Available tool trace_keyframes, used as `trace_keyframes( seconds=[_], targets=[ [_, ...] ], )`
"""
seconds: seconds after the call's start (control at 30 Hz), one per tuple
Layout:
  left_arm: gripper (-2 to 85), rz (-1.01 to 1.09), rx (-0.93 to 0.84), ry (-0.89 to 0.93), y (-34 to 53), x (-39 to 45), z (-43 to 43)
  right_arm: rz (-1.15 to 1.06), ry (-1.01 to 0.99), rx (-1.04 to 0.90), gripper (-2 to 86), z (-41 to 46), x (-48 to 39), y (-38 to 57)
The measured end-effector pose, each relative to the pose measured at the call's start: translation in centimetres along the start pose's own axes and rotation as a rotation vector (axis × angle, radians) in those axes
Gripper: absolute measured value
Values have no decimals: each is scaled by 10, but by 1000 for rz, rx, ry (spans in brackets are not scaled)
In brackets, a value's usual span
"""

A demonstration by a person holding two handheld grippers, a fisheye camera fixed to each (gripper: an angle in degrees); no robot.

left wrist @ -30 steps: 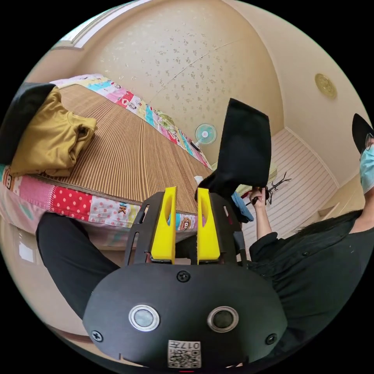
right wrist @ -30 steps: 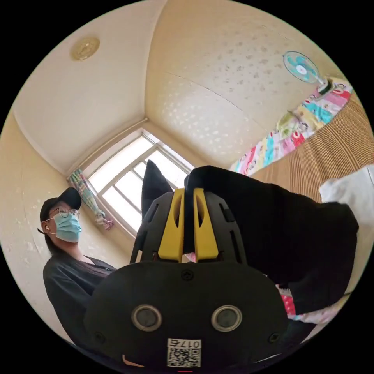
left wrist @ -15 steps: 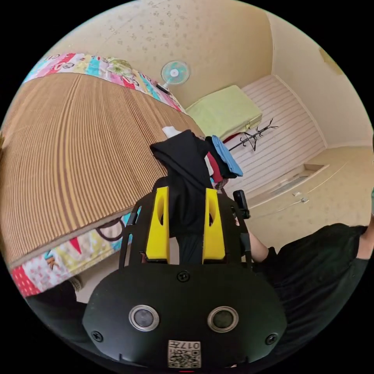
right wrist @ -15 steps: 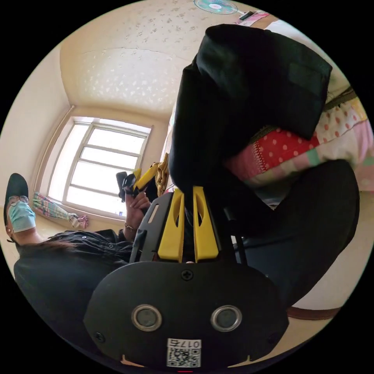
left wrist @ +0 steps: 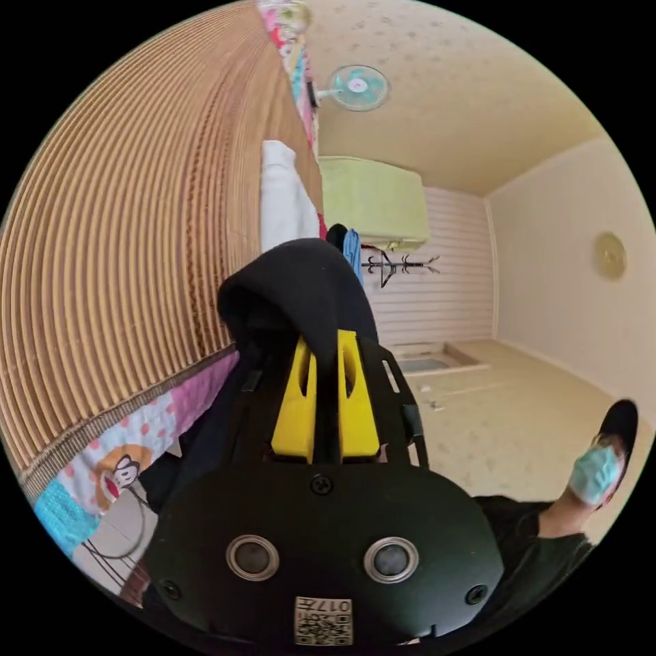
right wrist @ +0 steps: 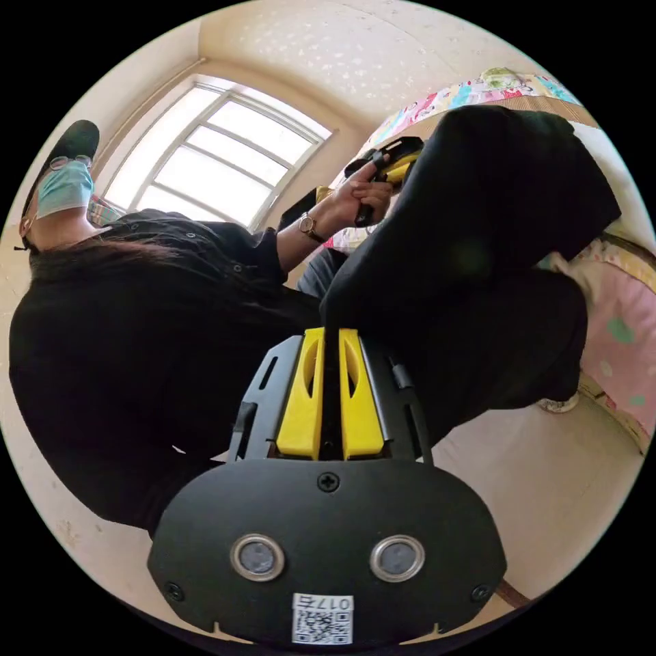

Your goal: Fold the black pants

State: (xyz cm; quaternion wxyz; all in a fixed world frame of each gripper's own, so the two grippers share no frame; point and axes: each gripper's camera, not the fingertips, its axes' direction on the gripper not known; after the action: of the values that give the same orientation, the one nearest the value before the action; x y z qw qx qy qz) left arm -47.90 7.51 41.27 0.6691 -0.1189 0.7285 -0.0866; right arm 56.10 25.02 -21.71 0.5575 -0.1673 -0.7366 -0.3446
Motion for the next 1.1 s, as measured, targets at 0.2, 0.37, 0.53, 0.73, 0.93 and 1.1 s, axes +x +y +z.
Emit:
trace_keyframes(
  seconds=[0.2,0.37,0.53,0.73,0.93,1.1],
  targets=[
    [46,592,-332,-250,79,118,95,-71,156,305,30,-123,-61,-7],
    [48,773,-536,-409,145,130,185,226,551,281,135,-113,-36,-100],
    [48,709,-647,-442,170,108,215,399,566,-50,164,-39,35,-172],
    [48,705,-666,-468,191,101,215,545,854,-269,117,-3,66,-159],
    [84,517,-614,-296,164,83,183,551,388,336,30,-115,56,-44],
    [123,413,-406,-337,127,77,148,326,-313,1001,17,-175,78,116]
  ],
)
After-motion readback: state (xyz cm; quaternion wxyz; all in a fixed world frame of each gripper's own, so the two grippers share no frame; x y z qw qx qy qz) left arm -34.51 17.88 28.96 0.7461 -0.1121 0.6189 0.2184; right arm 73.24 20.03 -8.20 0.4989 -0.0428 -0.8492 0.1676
